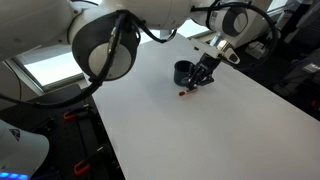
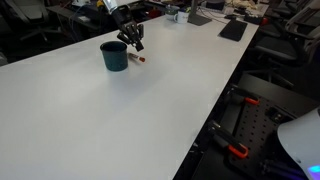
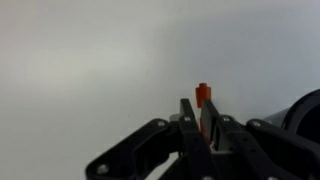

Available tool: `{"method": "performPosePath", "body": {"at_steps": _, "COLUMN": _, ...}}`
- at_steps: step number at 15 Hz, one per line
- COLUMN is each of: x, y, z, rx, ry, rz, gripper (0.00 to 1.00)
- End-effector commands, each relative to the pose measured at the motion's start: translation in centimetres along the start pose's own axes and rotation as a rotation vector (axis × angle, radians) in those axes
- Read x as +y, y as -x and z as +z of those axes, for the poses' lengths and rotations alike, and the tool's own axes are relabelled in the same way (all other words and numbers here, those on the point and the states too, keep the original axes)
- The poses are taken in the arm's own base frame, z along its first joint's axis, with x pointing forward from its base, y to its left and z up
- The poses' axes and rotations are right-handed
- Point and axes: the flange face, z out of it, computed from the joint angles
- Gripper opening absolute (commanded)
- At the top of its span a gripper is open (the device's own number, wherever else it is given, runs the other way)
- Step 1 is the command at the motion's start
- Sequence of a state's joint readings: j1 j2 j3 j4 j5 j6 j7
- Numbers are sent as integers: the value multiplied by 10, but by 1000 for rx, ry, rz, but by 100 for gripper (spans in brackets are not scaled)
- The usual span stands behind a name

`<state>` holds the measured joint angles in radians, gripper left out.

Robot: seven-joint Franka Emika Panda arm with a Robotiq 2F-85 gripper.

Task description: Take the marker out of the mug.

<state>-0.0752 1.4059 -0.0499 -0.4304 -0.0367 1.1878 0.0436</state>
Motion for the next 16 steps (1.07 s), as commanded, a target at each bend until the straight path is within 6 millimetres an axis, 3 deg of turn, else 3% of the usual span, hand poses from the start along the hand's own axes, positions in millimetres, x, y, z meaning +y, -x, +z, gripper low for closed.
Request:
{"method": "performPosePath", "body": {"at_steps": 1, "x": 3, "y": 6, "z": 2, "rx": -36, "ry": 6, "rz": -11, "gripper": 5}}
{"method": "performPosePath", "body": {"at_steps": 2, "x": 4, "y": 5, "z": 4, "rx": -47, "ry": 10, "rz": -9, "gripper": 5}}
{"method": "performPosePath", "body": {"at_steps": 3, "x": 4, "y": 6, "z": 5, "rx": -57, "ry": 12, "rz": -10, "gripper": 44}}
{"method": "performPosePath", "body": {"at_steps": 5, "x": 3, "y": 7, "z": 7, "rx": -73, "ry": 15, "rz": -17, "gripper": 50}}
{"method": "performPosePath", "body": {"at_steps": 9, "x": 0, "y": 15, "z": 10, "rx": -131, "ry": -19, "rz": -95, "gripper": 80}}
{"method": "performPosePath", "body": {"at_steps": 10, "x": 2, "y": 8, "z": 13, "rx": -87, "ry": -6, "rz": -54, "gripper": 63}}
{"method": "performPosePath", "body": {"at_steps": 12, "x": 1, "y": 10, "z": 14, "rx": -108, "ry": -9, "rz": -75, "gripper": 79}}
{"method": "performPosePath", "body": {"at_steps": 16, "x": 0, "y": 10, "z": 14, "rx": -110, "ry": -12, "rz": -82, "gripper": 80}}
